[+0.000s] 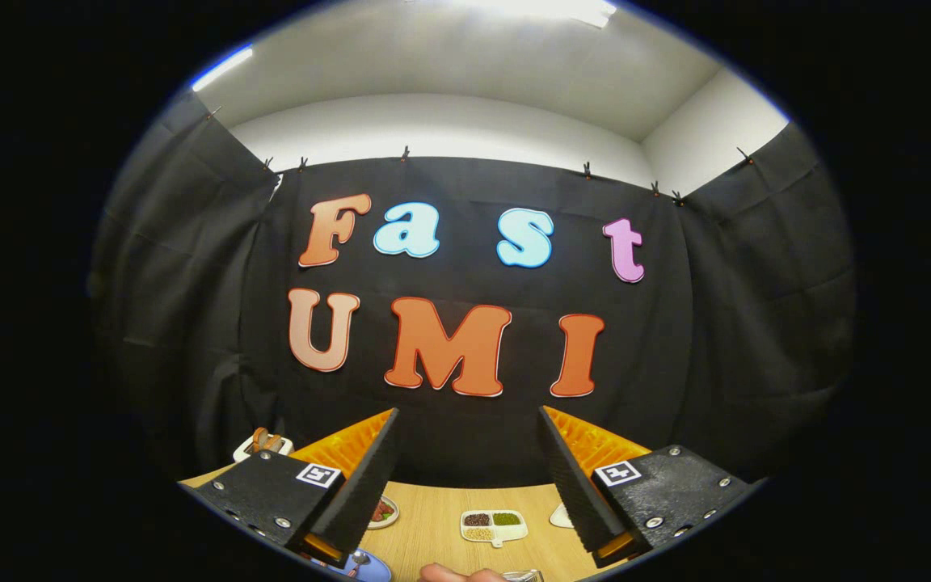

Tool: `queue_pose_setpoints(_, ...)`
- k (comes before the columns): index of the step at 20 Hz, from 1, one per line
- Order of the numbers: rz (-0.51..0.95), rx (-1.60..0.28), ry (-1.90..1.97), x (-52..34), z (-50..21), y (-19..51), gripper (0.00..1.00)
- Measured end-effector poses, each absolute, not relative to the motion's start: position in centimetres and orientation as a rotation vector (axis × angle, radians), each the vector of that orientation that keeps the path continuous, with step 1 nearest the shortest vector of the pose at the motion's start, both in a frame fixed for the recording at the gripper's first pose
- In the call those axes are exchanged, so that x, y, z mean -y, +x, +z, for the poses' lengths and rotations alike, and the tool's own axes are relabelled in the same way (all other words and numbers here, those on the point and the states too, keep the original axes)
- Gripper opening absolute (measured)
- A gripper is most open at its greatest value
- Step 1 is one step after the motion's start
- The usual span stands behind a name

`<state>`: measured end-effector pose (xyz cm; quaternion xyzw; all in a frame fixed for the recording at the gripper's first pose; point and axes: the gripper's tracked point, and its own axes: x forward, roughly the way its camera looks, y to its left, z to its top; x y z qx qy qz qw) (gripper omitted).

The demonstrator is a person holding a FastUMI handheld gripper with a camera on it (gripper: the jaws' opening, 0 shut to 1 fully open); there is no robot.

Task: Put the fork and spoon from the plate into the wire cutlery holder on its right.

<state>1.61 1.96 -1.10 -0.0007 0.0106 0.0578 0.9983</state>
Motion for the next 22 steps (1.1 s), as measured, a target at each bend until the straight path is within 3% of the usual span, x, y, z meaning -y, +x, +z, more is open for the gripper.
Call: queue_pose_setpoints(22, 0.41, -0.617, 0.114, -14.2, -17.3, -1.3, 0.98)
